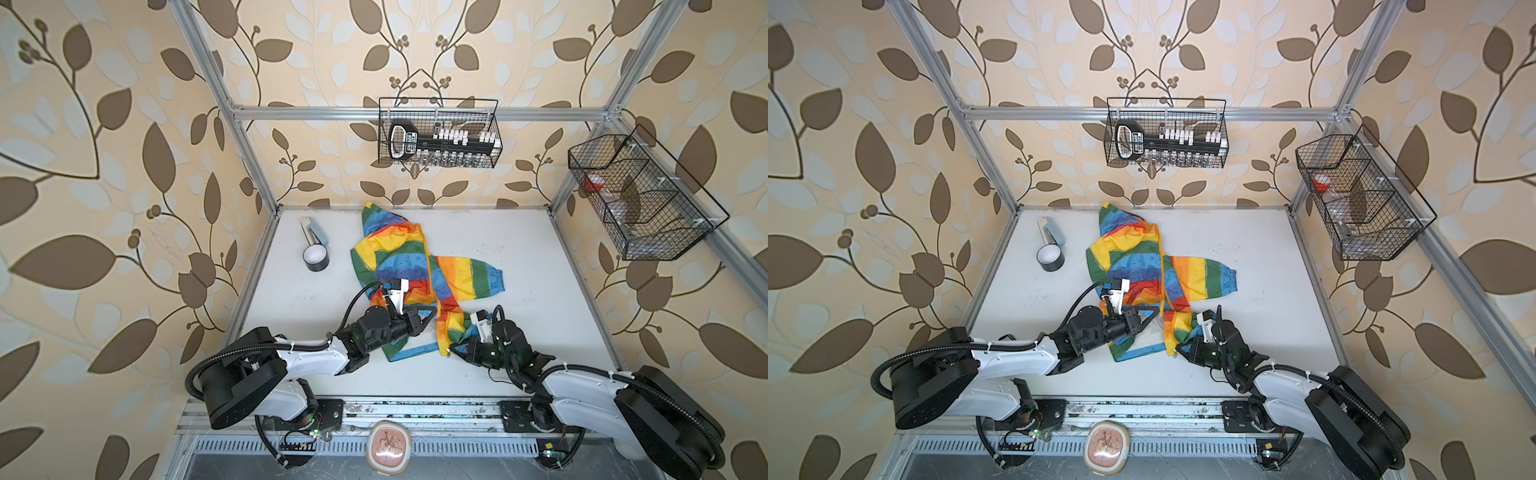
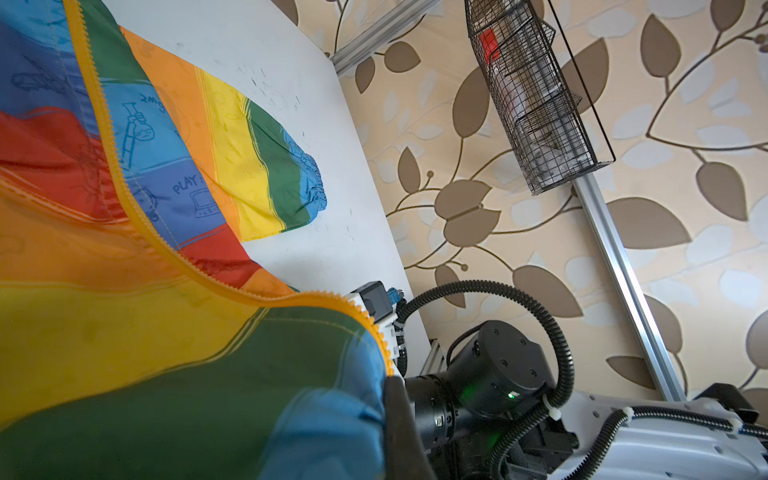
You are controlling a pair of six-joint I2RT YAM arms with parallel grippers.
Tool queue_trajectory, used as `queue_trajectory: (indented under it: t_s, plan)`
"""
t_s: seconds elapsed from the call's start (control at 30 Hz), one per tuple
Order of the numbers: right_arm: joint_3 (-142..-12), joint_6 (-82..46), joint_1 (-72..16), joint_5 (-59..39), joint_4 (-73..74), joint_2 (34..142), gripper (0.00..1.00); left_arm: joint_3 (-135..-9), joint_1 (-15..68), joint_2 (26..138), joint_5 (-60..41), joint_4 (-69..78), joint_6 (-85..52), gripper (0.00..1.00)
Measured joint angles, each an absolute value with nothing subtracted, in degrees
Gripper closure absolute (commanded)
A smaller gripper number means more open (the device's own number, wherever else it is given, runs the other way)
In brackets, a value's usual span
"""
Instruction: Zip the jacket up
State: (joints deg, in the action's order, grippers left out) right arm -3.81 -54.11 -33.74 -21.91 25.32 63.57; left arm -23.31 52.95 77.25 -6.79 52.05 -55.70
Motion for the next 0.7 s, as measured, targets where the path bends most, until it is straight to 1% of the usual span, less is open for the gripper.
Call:
queue_trajectory:
  t_s: [0.17,0.27,0.57,0.7]
  plan:
    - [-3.9,-54.0,-34.2,-22.3,26.1,65.1,0.76,-23.3,52.9,77.3,-6.8,52.0,-55.7,1.00]
    - [-3.9,-54.1,-34.5,-22.5,27.4,66.7,0.77,-23.3,52.9,77.3,-6.8,52.0,-55.7,1.00]
    - [-4.5,-54.7,-35.5,-23.2,32.5,72.1,0.87,-23.3,52.9,77.2,-6.8,51.5,-55.7,1.00]
    - [-4.5,-55.4,-35.6,-23.4,34.6,74.0,0.95,-23.3,52.9,77.0,-6.7,50.8,-55.7,1.00]
